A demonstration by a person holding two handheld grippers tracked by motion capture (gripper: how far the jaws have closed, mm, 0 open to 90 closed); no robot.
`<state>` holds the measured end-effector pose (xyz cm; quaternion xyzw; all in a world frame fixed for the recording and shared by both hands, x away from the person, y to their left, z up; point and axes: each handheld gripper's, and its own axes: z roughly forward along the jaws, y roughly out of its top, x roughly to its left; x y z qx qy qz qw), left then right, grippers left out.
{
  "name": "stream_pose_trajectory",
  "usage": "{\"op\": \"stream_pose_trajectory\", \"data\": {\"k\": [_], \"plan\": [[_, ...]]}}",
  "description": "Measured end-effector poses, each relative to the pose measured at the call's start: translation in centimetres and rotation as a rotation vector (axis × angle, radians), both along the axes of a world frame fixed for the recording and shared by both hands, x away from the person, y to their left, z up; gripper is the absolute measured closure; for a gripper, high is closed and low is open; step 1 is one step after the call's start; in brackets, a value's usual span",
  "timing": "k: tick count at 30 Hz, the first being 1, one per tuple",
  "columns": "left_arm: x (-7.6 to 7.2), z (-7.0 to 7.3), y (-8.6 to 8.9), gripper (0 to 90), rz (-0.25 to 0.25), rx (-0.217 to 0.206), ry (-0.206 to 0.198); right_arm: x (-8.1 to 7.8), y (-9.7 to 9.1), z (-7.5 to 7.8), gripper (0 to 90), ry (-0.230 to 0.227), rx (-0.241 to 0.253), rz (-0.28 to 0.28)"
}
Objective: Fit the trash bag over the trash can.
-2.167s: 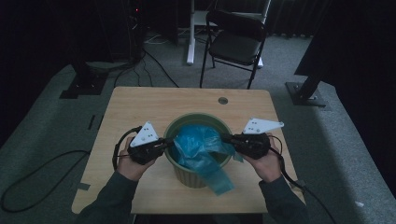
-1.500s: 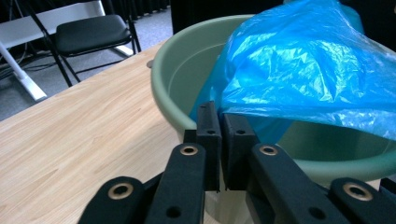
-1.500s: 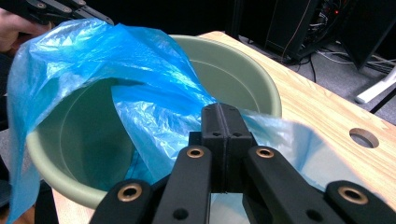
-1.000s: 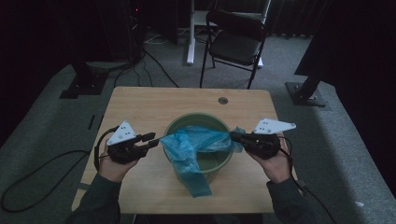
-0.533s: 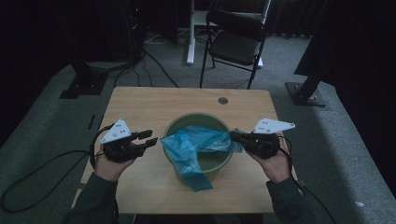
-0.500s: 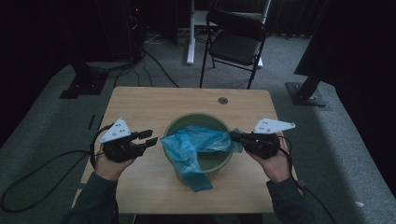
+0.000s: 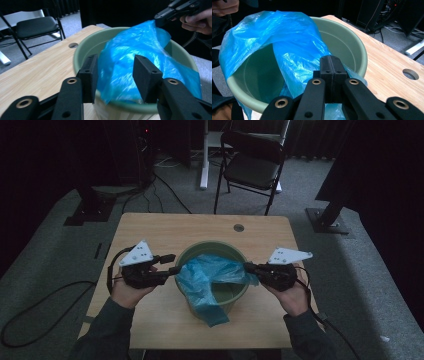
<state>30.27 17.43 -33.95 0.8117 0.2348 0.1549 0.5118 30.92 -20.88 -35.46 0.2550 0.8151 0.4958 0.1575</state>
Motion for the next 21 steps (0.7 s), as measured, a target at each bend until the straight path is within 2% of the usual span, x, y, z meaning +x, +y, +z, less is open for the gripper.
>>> {"op": "stream_pose_trajectory", "data": {"k": [4, 5, 8, 9, 11, 12, 13, 15, 18, 21], "plan": [[0.1, 0.1, -1.4, 46.4, -0.031, 0.026, -0.004, 0.0, 0.1, 0.0, 90.0, -0.001, 0.002, 0.004], [0.2, 0.1, -1.9, 43.1, -0.038, 0.039, -0.008, -0.1, 0.2, 0.0, 90.0, 0.0, 0.001, 0.01], [0.5, 0.2, -3.5, 40.5, -0.046, 0.078, -0.019, -0.1, 0.3, 0.0, 90.0, -0.004, -0.001, 0.019], [0.5, 0.2, -3.5, 39.9, -0.046, 0.078, -0.019, -0.1, 0.3, 0.0, 90.0, -0.004, -0.001, 0.019], [0.7, 0.2, -4.8, 38.9, -0.038, 0.13, -0.033, -0.2, 0.5, 0.0, 90.0, -0.006, -0.002, 0.024], [0.7, 0.2, -4.8, 38.3, -0.038, 0.13, -0.033, -0.2, 0.5, 0.0, 90.0, -0.007, -0.003, 0.026], [1.1, -0.1, -5.4, 38.1, -0.011, 0.167, -0.04, -0.2, 0.5, 0.0, 90.0, -0.007, -0.002, 0.028], [1.3, -0.3, -5.5, 38.5, -0.002, 0.175, -0.034, -0.3, 0.5, 0.0, 90.0, -0.007, -0.002, 0.028], [1.9, -0.7, -5.8, 59.2, 0.029, 0.201, -0.019, -0.4, 0.3, 0.1, 90.0, -0.012, -0.001, 0.028], [2.1, -0.8, -5.8, 76.1, 0.027, 0.209, -0.015, -0.4, 0.3, 0.2, 90.0, -0.011, 0.0, 0.028]]}}
